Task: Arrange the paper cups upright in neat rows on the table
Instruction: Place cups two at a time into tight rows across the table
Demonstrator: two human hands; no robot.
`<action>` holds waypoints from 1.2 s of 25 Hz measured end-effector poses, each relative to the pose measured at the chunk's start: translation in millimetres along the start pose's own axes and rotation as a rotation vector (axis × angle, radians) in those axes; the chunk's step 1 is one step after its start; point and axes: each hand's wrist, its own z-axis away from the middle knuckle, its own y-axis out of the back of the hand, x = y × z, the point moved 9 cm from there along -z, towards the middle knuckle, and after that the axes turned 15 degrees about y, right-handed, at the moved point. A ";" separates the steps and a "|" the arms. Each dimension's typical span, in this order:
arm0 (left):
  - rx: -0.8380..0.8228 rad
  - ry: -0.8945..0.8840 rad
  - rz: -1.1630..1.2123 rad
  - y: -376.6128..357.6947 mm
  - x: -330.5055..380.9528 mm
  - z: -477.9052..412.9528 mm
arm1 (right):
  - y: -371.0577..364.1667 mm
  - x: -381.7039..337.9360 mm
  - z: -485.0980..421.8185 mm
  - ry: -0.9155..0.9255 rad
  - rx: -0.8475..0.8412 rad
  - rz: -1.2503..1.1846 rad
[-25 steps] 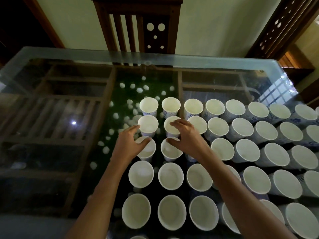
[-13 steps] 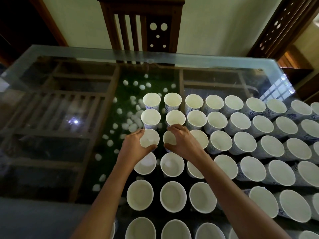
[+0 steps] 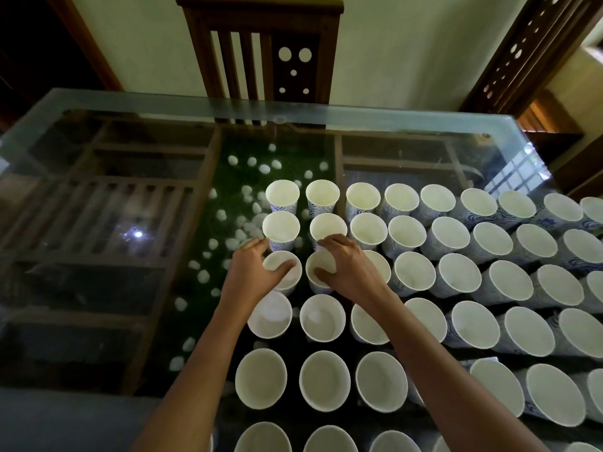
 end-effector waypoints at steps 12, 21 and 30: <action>0.025 0.067 -0.073 -17.0 12.0 -64.5 | 6.2 34.3 -43.4 -0.076 0.132 0.011; 0.031 0.041 0.006 -0.7 7.7 -37.1 | 7.8 19.8 -10.1 -0.075 0.160 -0.045; -0.040 0.017 -0.104 -20.9 -3.4 11.4 | -15.9 4.3 13.2 -0.039 0.012 -0.018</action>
